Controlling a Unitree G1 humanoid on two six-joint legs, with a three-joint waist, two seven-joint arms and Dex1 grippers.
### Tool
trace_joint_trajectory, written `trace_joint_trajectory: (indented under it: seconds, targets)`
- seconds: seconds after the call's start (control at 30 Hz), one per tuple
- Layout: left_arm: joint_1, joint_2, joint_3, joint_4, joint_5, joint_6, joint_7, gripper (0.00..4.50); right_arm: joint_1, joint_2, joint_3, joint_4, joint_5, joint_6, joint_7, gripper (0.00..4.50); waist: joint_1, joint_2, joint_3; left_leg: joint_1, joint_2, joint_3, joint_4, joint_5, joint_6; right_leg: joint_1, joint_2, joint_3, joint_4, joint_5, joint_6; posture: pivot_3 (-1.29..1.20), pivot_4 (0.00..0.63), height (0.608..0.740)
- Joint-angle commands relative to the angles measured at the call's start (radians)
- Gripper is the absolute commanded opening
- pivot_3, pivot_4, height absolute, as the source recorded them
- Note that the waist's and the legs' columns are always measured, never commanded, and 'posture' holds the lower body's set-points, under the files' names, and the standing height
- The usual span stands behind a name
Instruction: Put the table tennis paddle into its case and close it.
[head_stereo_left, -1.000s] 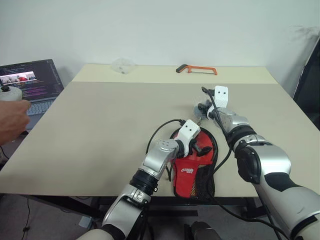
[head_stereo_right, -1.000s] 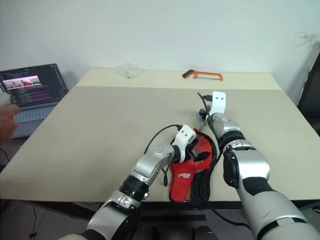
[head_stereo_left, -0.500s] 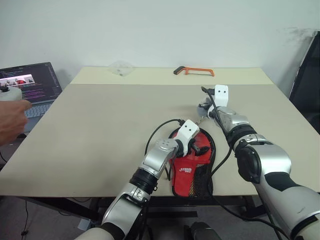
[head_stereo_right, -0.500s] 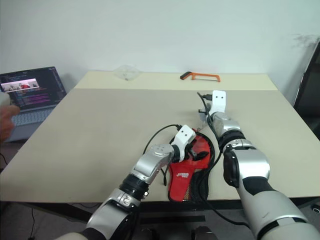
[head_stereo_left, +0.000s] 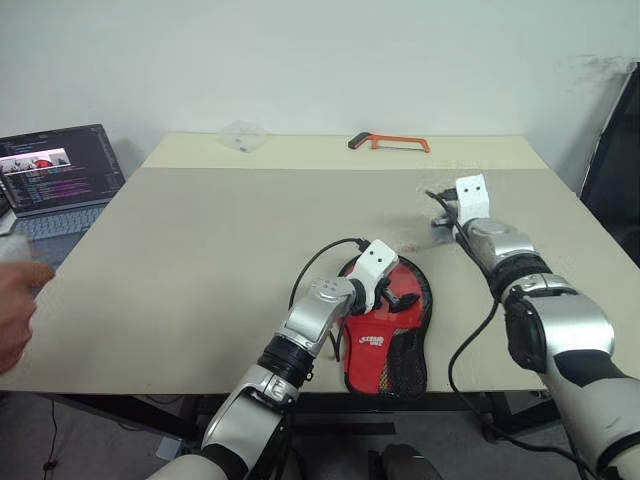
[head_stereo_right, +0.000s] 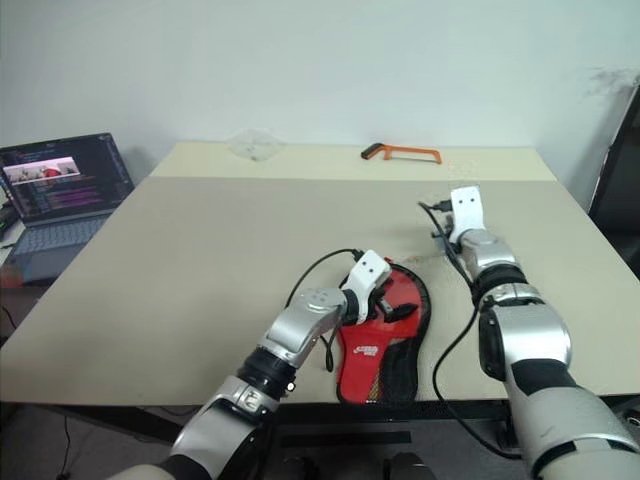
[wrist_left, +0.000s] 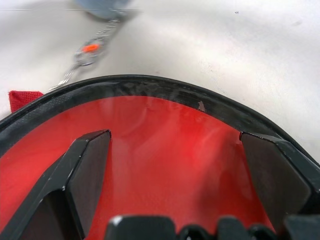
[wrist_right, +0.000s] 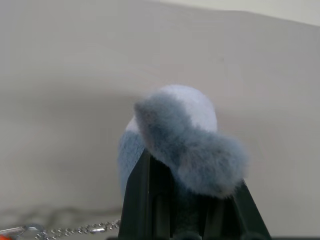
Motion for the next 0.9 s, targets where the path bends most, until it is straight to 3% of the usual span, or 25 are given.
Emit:
trace_joint_trajectory:
  seconds: [0.03,0.3,0.43,0.9]
  targets:
    - [0.044,0.029,-0.024,0.123,0.034,0.037,-0.007,4.5,0.041,-0.08,0.058,-0.145,-0.045,0.022,0.1,0.19,0.0,0.001,0.0,0.0,0.0,0.0,0.0,0.0,0.0,0.0,0.0,0.0,0.0,0.0,0.0,0.0,0.15,0.74]
    - [0.004,0.023,-0.024,0.189,0.034,0.003,-0.02,4.5,0.334,-0.293,0.183,-0.733,-0.064,0.25,0.466,0.18,0.006,0.002,-0.002,0.0,-0.001,0.0,0.0,0.0,0.0,0.001,-0.001,0.0,-0.001,0.0,0.0,0.0,0.15,0.74]
    - [-0.014,0.011,-0.039,0.22,0.037,-0.016,-0.044,4.5,0.479,-0.435,0.217,-1.059,0.016,0.385,0.722,0.18,0.012,0.003,-0.002,0.0,-0.001,-0.001,0.0,0.0,0.0,0.001,-0.001,-0.001,-0.001,-0.003,-0.003,0.0,0.15,0.74]
    - [-0.079,-0.041,-0.048,0.306,0.072,-0.075,-0.076,4.5,0.818,-0.728,0.247,-1.537,0.145,0.289,1.091,0.17,0.033,0.0,-0.002,0.0,-0.011,-0.001,-0.001,-0.001,0.0,-0.003,-0.012,-0.002,-0.006,-0.008,-0.001,0.0,0.15,0.74]
